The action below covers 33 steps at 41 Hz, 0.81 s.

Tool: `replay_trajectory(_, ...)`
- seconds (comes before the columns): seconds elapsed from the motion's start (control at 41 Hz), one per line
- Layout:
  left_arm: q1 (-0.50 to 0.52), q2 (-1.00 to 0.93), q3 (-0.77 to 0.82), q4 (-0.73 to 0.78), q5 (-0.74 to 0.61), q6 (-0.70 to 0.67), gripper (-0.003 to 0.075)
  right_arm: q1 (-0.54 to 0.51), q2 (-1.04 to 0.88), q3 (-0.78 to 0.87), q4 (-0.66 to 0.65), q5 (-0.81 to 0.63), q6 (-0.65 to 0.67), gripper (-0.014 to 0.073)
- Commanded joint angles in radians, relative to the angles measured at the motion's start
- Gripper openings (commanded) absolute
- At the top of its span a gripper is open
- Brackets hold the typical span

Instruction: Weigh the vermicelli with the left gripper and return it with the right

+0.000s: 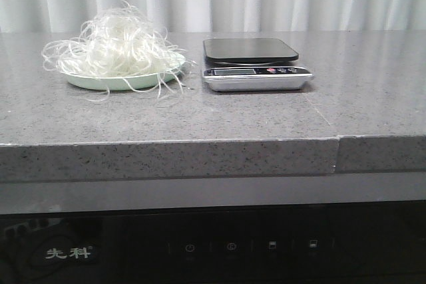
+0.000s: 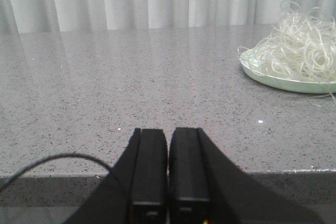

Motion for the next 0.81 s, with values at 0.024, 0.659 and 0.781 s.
replay_trajectory(0.024, -0.006, -0.021, 0.006, -0.008, -0.085, 0.0, 0.0138, -0.007, 0.012, -0.025, -0.016, -0.078, -0.001, 0.0151)
replay_trajectory(0.659, -0.006, -0.021, 0.006, -0.008, -0.085, 0.0, 0.0138, 0.008, 0.012, 0.068, 0.022, -0.185, -0.001, 0.0151)
replay_trajectory(0.781, -0.006, -0.021, 0.006, -0.008, -0.085, 0.0, 0.0138, 0.04, 0.012, 0.184, 0.045, -0.311, -0.001, 0.0151)
